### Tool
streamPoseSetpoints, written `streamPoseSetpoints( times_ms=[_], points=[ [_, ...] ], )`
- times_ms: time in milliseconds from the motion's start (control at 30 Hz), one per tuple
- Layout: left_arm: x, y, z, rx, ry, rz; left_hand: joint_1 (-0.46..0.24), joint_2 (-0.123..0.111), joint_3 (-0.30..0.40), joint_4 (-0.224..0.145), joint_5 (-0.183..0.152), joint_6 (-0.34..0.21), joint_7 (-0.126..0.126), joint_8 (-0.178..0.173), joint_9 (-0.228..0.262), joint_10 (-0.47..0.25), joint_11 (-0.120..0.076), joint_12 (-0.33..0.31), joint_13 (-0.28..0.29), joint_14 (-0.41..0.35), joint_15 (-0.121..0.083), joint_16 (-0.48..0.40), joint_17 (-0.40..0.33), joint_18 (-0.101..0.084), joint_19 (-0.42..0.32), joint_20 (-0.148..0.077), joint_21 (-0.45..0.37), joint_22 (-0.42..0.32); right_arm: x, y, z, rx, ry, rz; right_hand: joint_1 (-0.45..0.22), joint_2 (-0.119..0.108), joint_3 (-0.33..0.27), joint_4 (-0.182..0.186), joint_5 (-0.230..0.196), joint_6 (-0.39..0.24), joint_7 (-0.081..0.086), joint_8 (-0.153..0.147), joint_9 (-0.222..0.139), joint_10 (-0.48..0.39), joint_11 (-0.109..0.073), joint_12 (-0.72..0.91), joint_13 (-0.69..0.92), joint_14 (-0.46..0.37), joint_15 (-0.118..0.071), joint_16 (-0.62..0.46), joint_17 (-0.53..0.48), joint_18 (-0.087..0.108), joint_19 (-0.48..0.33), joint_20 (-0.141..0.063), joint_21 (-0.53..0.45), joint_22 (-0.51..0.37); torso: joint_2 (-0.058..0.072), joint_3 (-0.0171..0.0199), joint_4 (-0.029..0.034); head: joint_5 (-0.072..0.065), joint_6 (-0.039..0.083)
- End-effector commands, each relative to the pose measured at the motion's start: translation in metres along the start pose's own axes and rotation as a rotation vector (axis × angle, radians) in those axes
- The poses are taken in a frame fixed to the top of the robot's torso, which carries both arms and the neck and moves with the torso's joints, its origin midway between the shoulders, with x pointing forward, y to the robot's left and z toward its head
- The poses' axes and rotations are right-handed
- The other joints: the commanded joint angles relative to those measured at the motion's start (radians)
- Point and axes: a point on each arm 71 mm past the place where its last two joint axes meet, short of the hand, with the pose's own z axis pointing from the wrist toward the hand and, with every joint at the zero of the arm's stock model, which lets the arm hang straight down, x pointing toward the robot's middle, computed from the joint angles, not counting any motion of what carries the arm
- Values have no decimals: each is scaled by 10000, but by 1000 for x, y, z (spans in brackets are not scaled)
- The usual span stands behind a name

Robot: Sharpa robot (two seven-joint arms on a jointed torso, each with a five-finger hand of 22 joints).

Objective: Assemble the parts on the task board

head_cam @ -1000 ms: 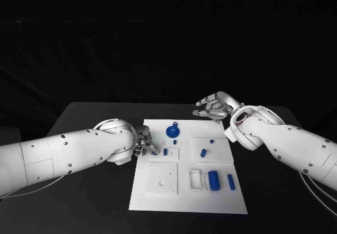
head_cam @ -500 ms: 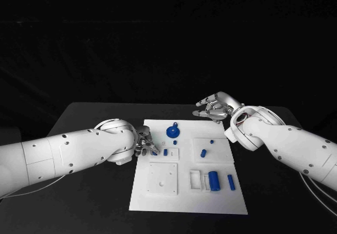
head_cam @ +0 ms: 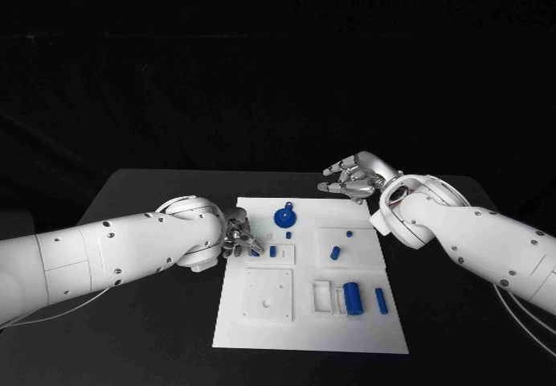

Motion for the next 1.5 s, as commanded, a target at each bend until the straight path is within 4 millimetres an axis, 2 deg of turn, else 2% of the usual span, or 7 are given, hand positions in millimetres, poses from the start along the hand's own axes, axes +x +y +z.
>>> streamPoseSetpoints(
  times_ms=[33,433,1033,1133,1200,1333,1500],
  points=[
    [11,3,2,-164,565,169,16,6,-69,54,-74,1388,-1011,17,-18,135,-345,36,9,161,-157,42,1,98,75,19,-66,178,1,1,0,-100,86,-12,-49,50,-25,62,50,-32,5,-16,4,-56,-13,-18,-6,-64,30,-44,-15,102,57,-8,-21,848,0,-4,0,-2,-10],
    [10,3,3,-170,508,139,-305,-311,-573,625,-1007,1420,-1046,16,-22,136,-360,27,-8,154,-172,18,-30,73,97,-1,-110,179,1,1,0,-104,88,-10,-49,50,-25,62,50,-32,5,-16,4,-56,-13,-18,-6,-64,30,-44,-15,102,57,-8,-21,848,-1,0,-2,-8,-18],
    [9,4,3,-176,409,85,-217,-771,-495,1298,-1262,1443,-1048,13,-9,137,-365,23,-64,148,-189,-14,-63,45,118,-28,-167,182,1,1,0,-110,68,-2,-50,37,-31,78,65,-52,6,-16,3,-60,-11,-22,-14,-68,30,-50,-25,103,57,-8,-38,846,0,-4,-2,-21,-20],
    [9,4,3,-161,392,73,-199,-1101,-358,1635,-1448,1478,-1053,15,-16,137,-365,29,-72,143,-189,-20,-66,40,117,-30,-174,183,1,1,0,-111,63,-1,-50,37,-31,78,65,-52,6,-16,3,-60,-11,-22,-14,-68,30,-50,-25,103,57,-8,-38,846,-2,-4,-2,-25,-17],
    [9,4,3,-156,376,61,-178,-1358,-254,1956,-1872,1523,-1060,23,-20,137,-368,26,-78,140,-188,-21,-66,40,117,-29,-177,183,1,1,0,-110,59,0,-50,37,-31,78,65,-52,6,-16,3,-60,-11,-22,-14,-68,30,-50,-25,103,57,-8,-38,846,-2,-5,-3,-29,-15],
    [8,5,3,-144,348,35,159,-1987,-208,2979,-2276,1617,-1056,5,-53,138,-363,27,-94,129,-188,-29,-64,39,113,-33,-180,185,1,1,0,-107,47,1,-50,37,-31,78,65,-52,6,-16,3,-60,-11,-22,-14,-68,30,-50,-25,103,57,-8,-38,846,0,-10,-2,-41,-14],
    [8,6,2,-126,354,-42,188,-2331,-460,3511,-2688,1660,-1036,-8,-51,138,-357,28,-119,120,-201,-42,-72,27,109,-49,-184,184,1,0,0,-95,42,0,-52,29,-26,83,72,-105,10,-20,0,-64,-8,-22,-16,-77,32,-67,-41,105,53,-5,-66,842,-2,-16,2,-64,-14]
  ],
)
